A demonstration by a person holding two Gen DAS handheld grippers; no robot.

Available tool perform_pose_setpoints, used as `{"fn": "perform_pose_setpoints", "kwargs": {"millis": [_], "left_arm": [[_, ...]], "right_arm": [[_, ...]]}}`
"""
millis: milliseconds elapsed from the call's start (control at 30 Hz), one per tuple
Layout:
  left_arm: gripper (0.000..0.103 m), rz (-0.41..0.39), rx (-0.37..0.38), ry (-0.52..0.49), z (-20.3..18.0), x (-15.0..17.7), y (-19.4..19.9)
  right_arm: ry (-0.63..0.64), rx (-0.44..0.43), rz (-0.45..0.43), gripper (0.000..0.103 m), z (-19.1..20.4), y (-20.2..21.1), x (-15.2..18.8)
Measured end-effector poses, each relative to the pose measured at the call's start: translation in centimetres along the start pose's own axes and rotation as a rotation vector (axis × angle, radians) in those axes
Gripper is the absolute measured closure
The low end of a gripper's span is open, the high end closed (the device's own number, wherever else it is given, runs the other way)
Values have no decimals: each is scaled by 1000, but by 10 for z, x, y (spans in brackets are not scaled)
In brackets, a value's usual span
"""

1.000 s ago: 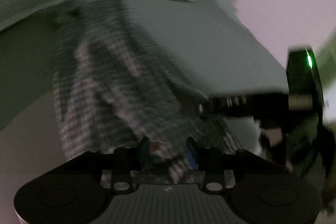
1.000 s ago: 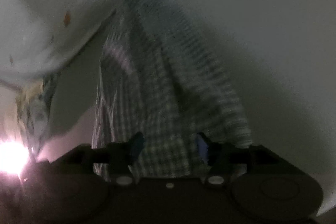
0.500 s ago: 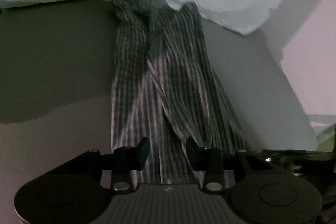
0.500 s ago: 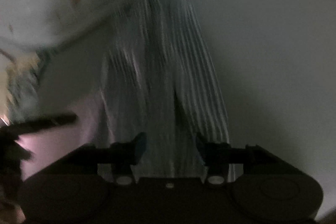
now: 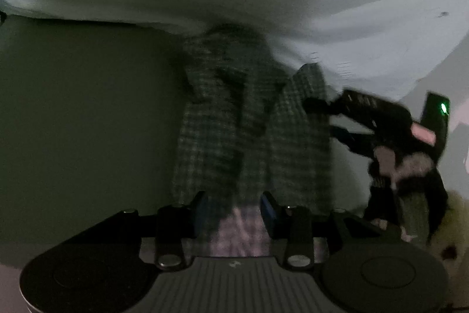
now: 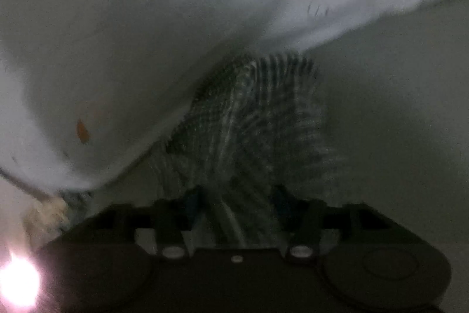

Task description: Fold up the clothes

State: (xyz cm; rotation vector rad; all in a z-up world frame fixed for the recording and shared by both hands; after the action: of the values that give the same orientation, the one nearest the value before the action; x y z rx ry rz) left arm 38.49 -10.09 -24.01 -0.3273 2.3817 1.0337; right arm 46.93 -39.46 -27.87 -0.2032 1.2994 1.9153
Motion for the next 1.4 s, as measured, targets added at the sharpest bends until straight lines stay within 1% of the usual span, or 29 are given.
{"fn": "perform_pose_setpoints", "kwargs": {"millis": [33, 133, 167, 233, 267, 300, 367, 400, 433, 467, 500, 533, 600, 667, 700, 733, 800, 867, 900, 967, 1033, 1100, 1133, 1167, 1200, 1233, 1267, 1333, 1400], "left_arm": [[61, 1, -6, 13, 2, -2, -4], [61, 9, 4, 66, 10, -5, -11], [61, 13, 3, 79, 12, -6, -12], [61, 28, -13, 84, 15, -7, -18], [61, 36, -21, 83, 17, -8, -21], [61, 44, -29, 82, 18, -8, -24], [61, 52, -43, 86, 20, -7, -26], [61, 54, -42, 90, 23, -6, -25], [61, 56, -38, 95, 24, -7, -25], [61, 57, -32, 96, 27, -8, -22], [61, 57, -28, 93, 26, -7, -19], [61, 57, -23, 81, 25, -9, -19], [61, 62, -21, 41, 18, -10, -17], [61, 67, -26, -6, 9, -9, -15], [61, 68, -29, -27, 4, -8, -15], [61, 64, -35, -47, -1, -5, -14], [63, 43, -50, -75, -10, 0, -13], [65, 29, -45, -107, -19, 10, -8], [70, 20, -36, -125, -23, 13, -8], [72, 25, -13, -176, -34, 27, -2], [72, 60, -28, -233, -42, 44, -3], [72, 117, -60, -274, -40, 68, -13], [72, 159, -85, -255, -32, 82, -22], [75, 170, -100, -237, -26, 93, -26], [75, 128, -103, -262, -28, 102, -20], [75, 153, -104, -271, -32, 107, -15], [75, 153, -88, -263, -35, 111, -6], [75, 106, -20, -266, -43, 119, 14], [73, 113, -15, -291, -47, 129, 23]], "right_arm": [[-4, -29, 23, 100, 6, -14, -2], [3, -90, 57, 100, 26, -52, -8], [-8, -91, 80, 100, 29, -66, -9], [-28, -51, 141, 100, 26, -93, -8], [-45, -65, 152, 103, 23, -103, -8], [-66, -94, 155, 103, 19, -106, -9], [-85, -112, 179, 102, 15, -108, -12], [-80, -109, 183, 97, 16, -106, -13], [-71, -100, 184, 84, 17, -101, -14], [-64, -91, 180, 74, 18, -94, -16], [-57, -89, 168, 57, 20, -85, -19], [-45, -87, 144, 50, 22, -72, -20], [5, -54, 92, 51, 23, -45, -16], [62, -12, 44, 63, 23, -17, -9], [99, 9, 33, 86, 21, -3, 0], [140, 26, 36, 100, 18, 10, 11], [215, 61, 44, 101, 13, 35, 34], [259, 88, 62, 101, 18, 57, 61], [274, 90, 70, 101, 24, 66, 79], [306, 78, 81, 100, 31, 82, 109], [324, 102, 111, 98, 27, 92, 139], [309, 164, 150, 98, 17, 87, 164], [300, 187, 156, 100, 13, 87, 173], [298, 190, 143, 98, 12, 94, 178], [295, 193, 129, 95, 12, 101, 183], [293, 197, 116, 92, 11, 108, 188], [291, 200, 102, 89, 10, 115, 192], [286, 207, 75, 81, 9, 129, 202], [279, 225, 52, 80, 6, 141, 211]]}}
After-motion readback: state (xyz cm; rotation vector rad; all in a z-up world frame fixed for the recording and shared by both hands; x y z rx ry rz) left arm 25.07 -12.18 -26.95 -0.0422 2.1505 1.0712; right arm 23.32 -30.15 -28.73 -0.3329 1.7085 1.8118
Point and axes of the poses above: each gripper's, at about its wrist camera, not at the fingertips, and y roughly against the way its jaws point, z to its left, x to its underside, the point moved 1 cm from there along -y, roughly the way its jaws point, and after that the axes turned 14 degrees about x, right-handed, at the moved point
